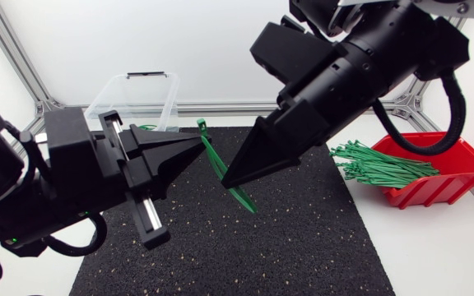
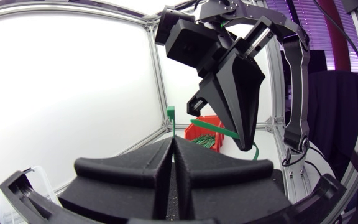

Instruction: Take a green cable tie from the red box, thread the tail through the head to close it, then place it in the transparent bin on the left.

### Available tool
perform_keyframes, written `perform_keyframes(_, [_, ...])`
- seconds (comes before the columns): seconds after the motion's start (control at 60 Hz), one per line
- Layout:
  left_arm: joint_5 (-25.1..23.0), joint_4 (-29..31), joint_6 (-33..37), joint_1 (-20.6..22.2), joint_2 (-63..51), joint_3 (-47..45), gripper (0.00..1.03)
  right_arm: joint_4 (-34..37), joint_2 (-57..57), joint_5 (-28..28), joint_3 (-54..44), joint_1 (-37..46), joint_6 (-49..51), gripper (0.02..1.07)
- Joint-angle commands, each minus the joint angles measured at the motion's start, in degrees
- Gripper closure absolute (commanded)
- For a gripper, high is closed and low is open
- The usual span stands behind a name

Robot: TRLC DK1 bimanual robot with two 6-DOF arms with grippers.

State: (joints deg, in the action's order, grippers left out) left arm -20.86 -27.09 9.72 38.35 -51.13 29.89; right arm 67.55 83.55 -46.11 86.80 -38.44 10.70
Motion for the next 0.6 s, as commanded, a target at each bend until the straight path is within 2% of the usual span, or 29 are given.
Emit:
perform_keyframes(0.0, [0.5,-1.0,1.5,0.6,0.9,-1.4,1.00,0.7,-1.1,-0.5,1.7,0.4,0.5,1.02])
perform_keyframes(0.583, [2.0,-0.9,2.1,2.2,2.8,-2.2,1.00,0.5,-1.2,-0.8,0.7,0.6,0.9,1.02])
